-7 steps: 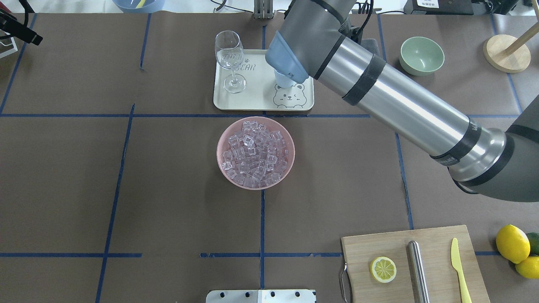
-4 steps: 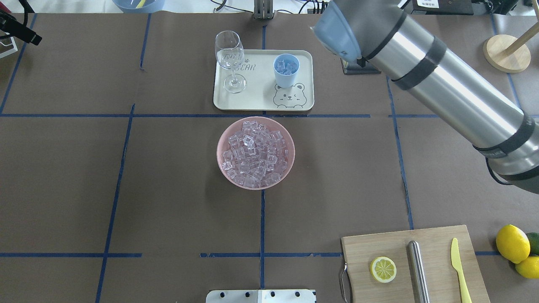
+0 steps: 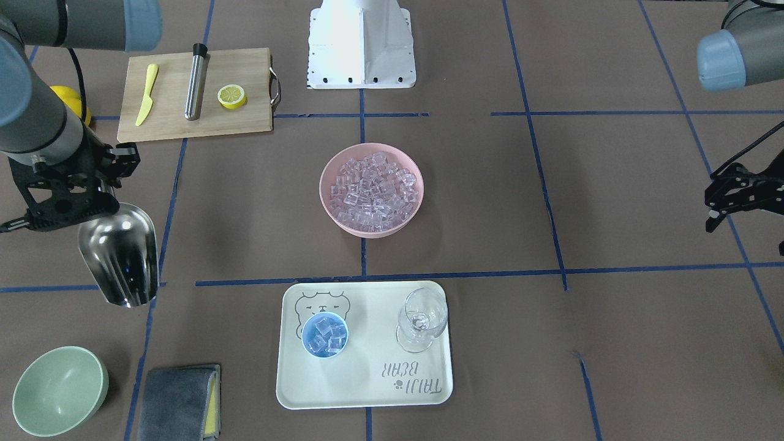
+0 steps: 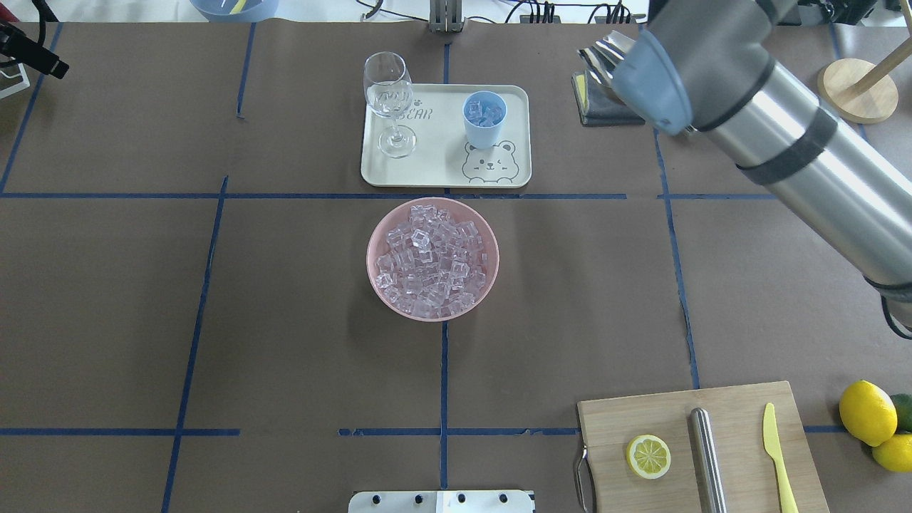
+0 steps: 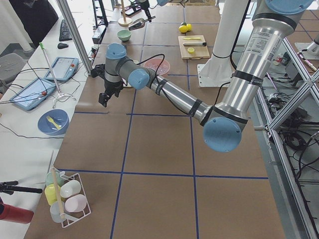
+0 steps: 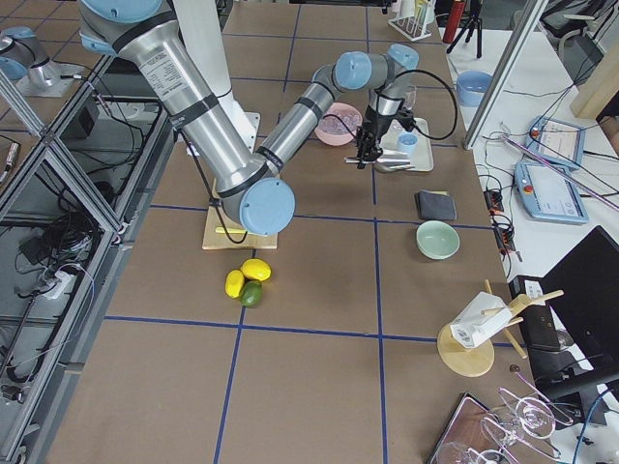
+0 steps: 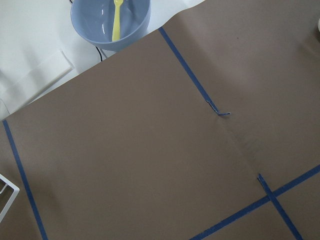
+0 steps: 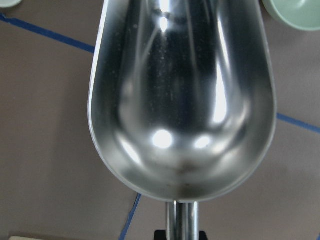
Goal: Put ice in cup with scoop
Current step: 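Carry the empty scoop with the right gripper back to its table spot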
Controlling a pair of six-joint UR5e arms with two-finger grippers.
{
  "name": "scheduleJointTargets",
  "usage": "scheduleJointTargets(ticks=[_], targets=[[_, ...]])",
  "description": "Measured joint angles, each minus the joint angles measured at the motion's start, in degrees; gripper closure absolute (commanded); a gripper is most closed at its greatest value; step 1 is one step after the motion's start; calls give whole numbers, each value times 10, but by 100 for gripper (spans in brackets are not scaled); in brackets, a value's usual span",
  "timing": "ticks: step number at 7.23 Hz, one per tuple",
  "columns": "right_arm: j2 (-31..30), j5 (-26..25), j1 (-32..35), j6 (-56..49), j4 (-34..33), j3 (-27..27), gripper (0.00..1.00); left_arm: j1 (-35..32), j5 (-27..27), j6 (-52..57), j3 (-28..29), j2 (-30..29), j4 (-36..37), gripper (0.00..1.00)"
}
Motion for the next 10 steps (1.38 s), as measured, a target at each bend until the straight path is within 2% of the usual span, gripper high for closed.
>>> scheduleJointTargets(ticks=[1, 3, 4, 5, 7, 8, 10], targets=[[-54, 27, 1, 55, 1, 30, 100, 0, 0, -5, 0, 1, 0, 0], [-163, 46, -2, 99, 24, 83, 100, 0, 0, -20, 1, 1, 1, 0], [-221, 46, -8, 116, 69, 103, 100, 1, -1, -26, 0, 1, 1, 0], [-280, 34, -27, 155, 148, 115, 100, 1, -1, -30, 0, 1, 1, 0], [-368, 3, -83, 272, 347, 96, 100, 1, -1, -36, 1, 1, 1, 0], [-387, -4, -105, 303, 404, 77, 100, 2, -1, -37, 1, 0, 1, 0], [-395, -9, -131, 330, 444, 53, 100, 3, -1, -37, 1, 0, 1, 0]])
